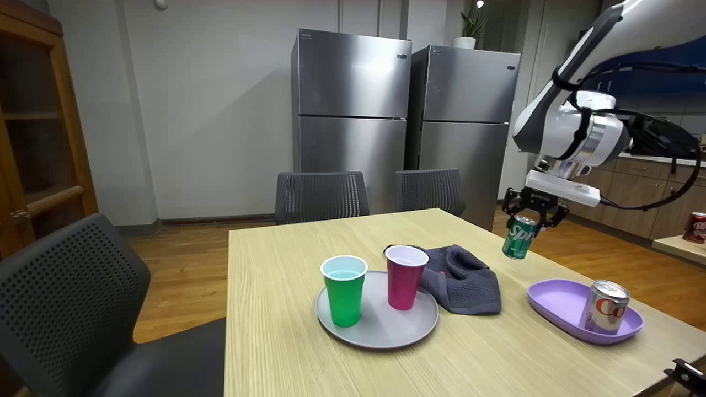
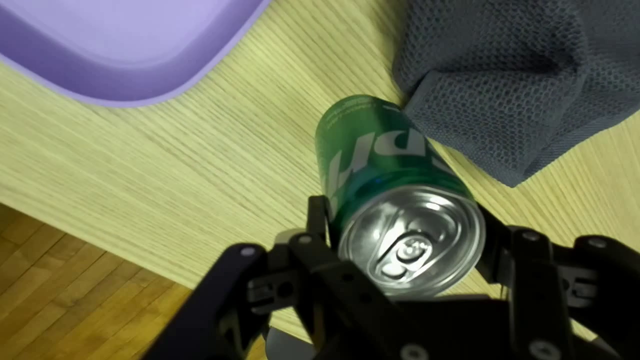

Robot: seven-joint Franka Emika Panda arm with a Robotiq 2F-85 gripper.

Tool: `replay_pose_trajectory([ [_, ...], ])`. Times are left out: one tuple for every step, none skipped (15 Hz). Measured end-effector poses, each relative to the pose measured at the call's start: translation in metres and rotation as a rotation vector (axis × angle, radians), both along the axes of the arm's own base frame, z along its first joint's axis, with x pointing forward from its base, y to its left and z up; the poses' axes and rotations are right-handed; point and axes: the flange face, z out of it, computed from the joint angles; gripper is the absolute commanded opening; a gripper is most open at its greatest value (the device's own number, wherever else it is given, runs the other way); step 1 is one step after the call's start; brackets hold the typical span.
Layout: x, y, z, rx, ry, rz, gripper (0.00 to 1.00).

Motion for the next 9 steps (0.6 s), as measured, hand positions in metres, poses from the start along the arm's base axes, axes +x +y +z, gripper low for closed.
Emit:
replay_pose_trajectory([
  [-0.004, -0.003, 0.006, 0.01, -0.006, 0.006, 0.39],
  [-0.008, -0.006, 0.011, 0.016, -0.012, 0.01, 0.39],
  [-0.012, -0.008, 0.015, 0.021, -0.016, 0.014, 0.39],
  [-0.017, -0.01, 0.019, 0.024, -0.02, 0.018, 0.39],
  [-0.021, -0.011, 0.021, 0.024, -0.022, 0.021, 0.39],
  [-0.025, -0.011, 0.022, 0.023, -0.023, 0.025, 0.39],
  [-0.029, -0.011, 0.023, 0.022, -0.021, 0.029, 0.39],
  [-0.033, -0.011, 0.023, 0.02, -0.018, 0.034, 0.39],
  [-0.037, -0.011, 0.023, 0.019, -0.014, 0.041, 0.39],
])
